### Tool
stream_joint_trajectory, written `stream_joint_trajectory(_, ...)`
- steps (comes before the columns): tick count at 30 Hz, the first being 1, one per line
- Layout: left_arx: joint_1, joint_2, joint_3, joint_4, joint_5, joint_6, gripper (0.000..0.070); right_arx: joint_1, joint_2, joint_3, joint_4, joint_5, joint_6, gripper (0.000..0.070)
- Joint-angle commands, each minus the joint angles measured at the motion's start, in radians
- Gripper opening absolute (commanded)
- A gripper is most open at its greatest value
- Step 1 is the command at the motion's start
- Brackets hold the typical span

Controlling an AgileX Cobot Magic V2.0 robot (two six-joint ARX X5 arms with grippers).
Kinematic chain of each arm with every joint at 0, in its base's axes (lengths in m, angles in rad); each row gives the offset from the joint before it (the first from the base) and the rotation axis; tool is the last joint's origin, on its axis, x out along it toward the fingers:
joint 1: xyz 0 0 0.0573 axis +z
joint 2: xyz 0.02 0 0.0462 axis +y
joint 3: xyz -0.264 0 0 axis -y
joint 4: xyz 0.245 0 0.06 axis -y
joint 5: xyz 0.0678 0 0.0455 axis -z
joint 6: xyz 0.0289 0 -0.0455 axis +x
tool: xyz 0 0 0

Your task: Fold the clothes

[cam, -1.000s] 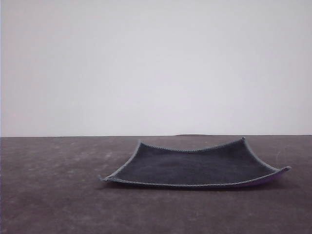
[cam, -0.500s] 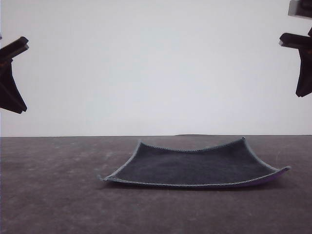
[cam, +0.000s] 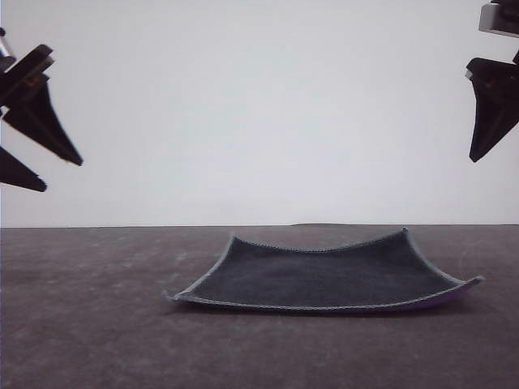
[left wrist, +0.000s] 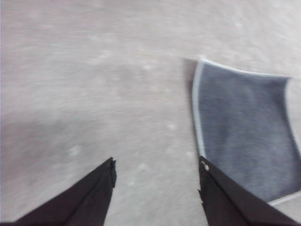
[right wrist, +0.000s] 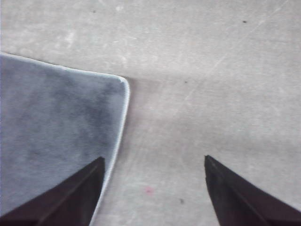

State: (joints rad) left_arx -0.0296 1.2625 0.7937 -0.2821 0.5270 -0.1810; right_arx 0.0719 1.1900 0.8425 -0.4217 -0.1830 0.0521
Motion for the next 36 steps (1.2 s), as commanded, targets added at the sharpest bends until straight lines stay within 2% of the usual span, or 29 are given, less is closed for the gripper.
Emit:
stream_joint_trajectory(1,-0.018,0.022,0.018,0.031,0.011,-0.024,0.0353,0.003,0.015,0.014,0.015,-0.027,-0.006,0.0443)
stream_joint_trajectory(7,-0.109,0.130,0.043,0.145,0.048,-0.083,0.0351,0.002,0.090,0.015,0.075,-0.110,-0.004,0.0442)
stream_joint_trajectory(12,-0.173,0.272,0.142,0.145,0.050,-0.082,0.0352,0.002,0.199,0.016,0.156,-0.176,0.004,0.0441)
stream_joint_trajectory(20,-0.246,0.517,0.370,0.140,0.049,-0.078,0.0352,-0.015,0.382,0.020,0.336,-0.284,0.080,0.0441)
stream_joint_trajectory(25,-0.267,0.680,0.552,0.076,0.050,-0.067,0.0352,-0.037,0.486,0.059,0.384,-0.347,0.107,0.0441)
stream_joint_trajectory(30,-0.280,0.813,0.710,0.007,0.058,-0.059,0.0351,-0.044,0.575,0.122,0.386,-0.371,0.106,0.0441)
stream_joint_trajectory(36,-0.297,0.894,0.789,-0.010,0.059,-0.057,0.0349,-0.043,0.659,0.196,0.407,-0.401,0.126,0.0441)
